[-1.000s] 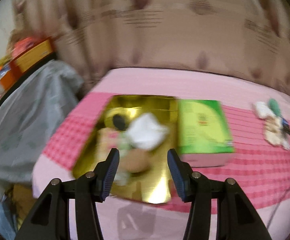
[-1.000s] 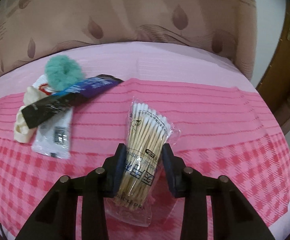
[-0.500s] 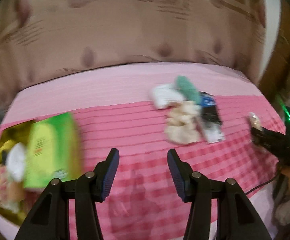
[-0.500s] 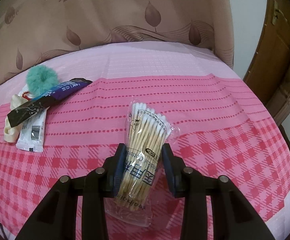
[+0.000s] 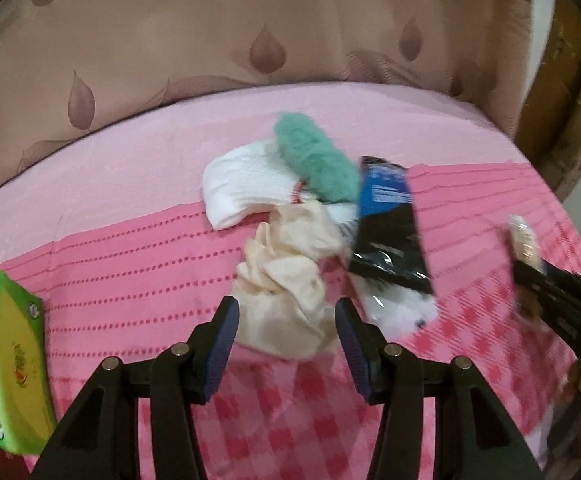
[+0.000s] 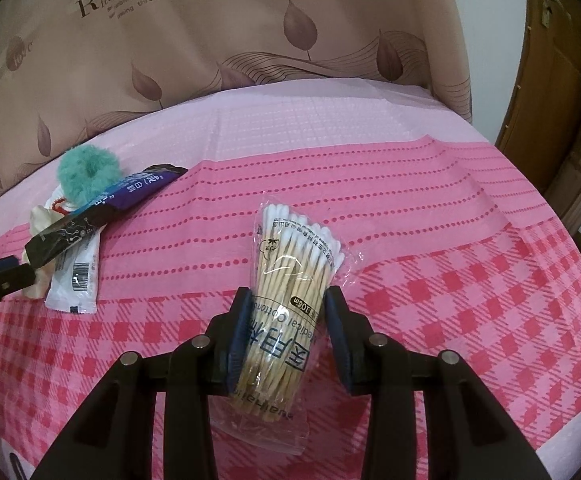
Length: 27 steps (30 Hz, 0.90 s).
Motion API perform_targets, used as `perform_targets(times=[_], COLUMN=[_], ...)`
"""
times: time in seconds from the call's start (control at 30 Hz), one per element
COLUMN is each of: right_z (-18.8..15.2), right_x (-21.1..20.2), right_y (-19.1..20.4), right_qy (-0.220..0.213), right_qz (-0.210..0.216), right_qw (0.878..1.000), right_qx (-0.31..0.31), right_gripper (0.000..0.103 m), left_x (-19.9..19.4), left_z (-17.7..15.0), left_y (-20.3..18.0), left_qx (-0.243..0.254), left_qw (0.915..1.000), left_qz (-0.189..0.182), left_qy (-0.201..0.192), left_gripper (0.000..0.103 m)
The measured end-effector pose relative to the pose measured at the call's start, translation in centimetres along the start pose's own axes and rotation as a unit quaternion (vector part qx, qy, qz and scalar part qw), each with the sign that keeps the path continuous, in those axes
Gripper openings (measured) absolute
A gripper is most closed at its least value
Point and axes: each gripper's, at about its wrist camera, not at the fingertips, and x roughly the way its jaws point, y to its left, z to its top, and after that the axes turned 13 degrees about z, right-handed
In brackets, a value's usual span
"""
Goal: Organize soft objects
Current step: 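Grasp the cream scrunchie with the left gripper while the right gripper holds the swabs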
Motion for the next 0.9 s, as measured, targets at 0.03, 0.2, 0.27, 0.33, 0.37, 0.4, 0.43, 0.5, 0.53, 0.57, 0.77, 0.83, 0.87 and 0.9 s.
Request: perform_targets(times=[0.03,0.2,0.27,0.33,0.37,0.4,0.43,0.5,0.53,0.57,0.77,0.83,0.87,0.9], right_z=[0.0,0.1,0.1,0.1,0.1,0.1,0.1,0.1,0.1,0.1,0.1,0.1,0.1,0.1], right_x=[0.0,0.2,0.2,0.2,0.2,0.2,0.3,0.3,0.3,0.3,0.4,0.5,0.5,0.5], right_y=[0.0,-0.2,-0.2,-0.2,-0.2,-0.2,-0.2,-0.2,-0.2,-0.2,0.0,0.0,0.0,0.1], right_qy=[0.000,0.000,0.000,0.000,0.000,0.000,0.000,0.001,0.001,0.001,0.003,0.004,0.004,0.004], right_qz=[0.001,0.004,0.005,0.005,0.004,0.004,0.004,0.003,0.002,0.001,-0.002,-0.003,-0.004,-0.004], right_qw=[1.000,1.000,1.000,1.000,1.000,1.000,1.000,1.000,1.000,1.000,1.000,1.000,1.000,1.000], right_qx=[0.001,0.003,0.004,0.004,0.003,0.003,0.003,0.002,0.002,0.001,-0.003,-0.005,-0.006,-0.006], right_gripper=[0.035,0.036,0.036,0.036,0.036,0.036,0.036,0.036,0.036,0.036,0.038,0.038,0.038,0.038], left_x=[0.7,2.7,2.9,2.7,2.7,2.5,2.4,2.0,1.6,1.3,-1.1,-2.0,-2.5,-3.1], left_z=[0.4,1.4,1.2,0.9,0.9,0.9,0.8,0.5,0.2,-0.1,-1.4,-1.8,-2.0,-2.3], left_y=[-0.2,0.1,0.6,0.9,1.0,1.3,1.6,2.0,2.2,2.5,3.7,4.0,4.3,4.6], left_qx=[0.000,-0.010,-0.020,-0.020,-0.017,-0.017,-0.021,-0.022,-0.023,-0.023,-0.027,-0.026,-0.026,-0.028], left_qw=[1.0000,0.9996,0.9995,0.9996,0.9996,0.9995,0.9993,0.9992,0.9993,0.9992,0.9993,0.9994,0.9994,0.9994], left_qz=[0.003,0.003,-0.006,-0.002,0.000,-0.006,-0.011,-0.003,-0.002,-0.006,-0.009,-0.002,-0.003,-0.002], left_qy=[0.006,0.025,0.024,0.020,0.021,0.025,0.031,0.032,0.031,0.032,0.024,0.021,0.021,0.019], left_gripper=[0.051,0.051,0.049,0.024,0.016,0.011,0.011,0.011,0.011,0.011,0.010,0.010,0.010,0.010])
